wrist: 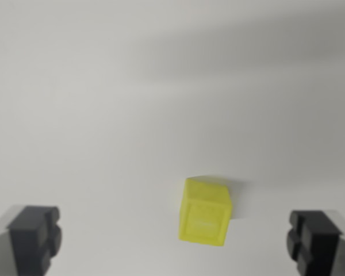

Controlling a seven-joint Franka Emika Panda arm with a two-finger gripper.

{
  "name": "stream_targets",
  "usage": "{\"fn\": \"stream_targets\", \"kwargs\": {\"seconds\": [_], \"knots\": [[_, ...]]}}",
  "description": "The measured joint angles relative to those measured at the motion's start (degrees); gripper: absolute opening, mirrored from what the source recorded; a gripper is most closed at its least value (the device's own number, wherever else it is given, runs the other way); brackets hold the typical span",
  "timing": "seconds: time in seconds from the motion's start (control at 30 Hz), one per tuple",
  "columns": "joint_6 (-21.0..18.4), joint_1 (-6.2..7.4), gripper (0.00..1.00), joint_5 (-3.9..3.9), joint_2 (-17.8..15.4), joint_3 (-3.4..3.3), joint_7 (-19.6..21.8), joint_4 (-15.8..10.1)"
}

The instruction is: Pick yellow cube

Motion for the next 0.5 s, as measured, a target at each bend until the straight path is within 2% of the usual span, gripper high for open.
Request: {"fn": "stream_targets", "kwargs": {"seconds": [0.5], "knots": [[4.5, -0.14, 1.00, -0.08, -0.5, 0.00, 1.2, -4.9]]}}
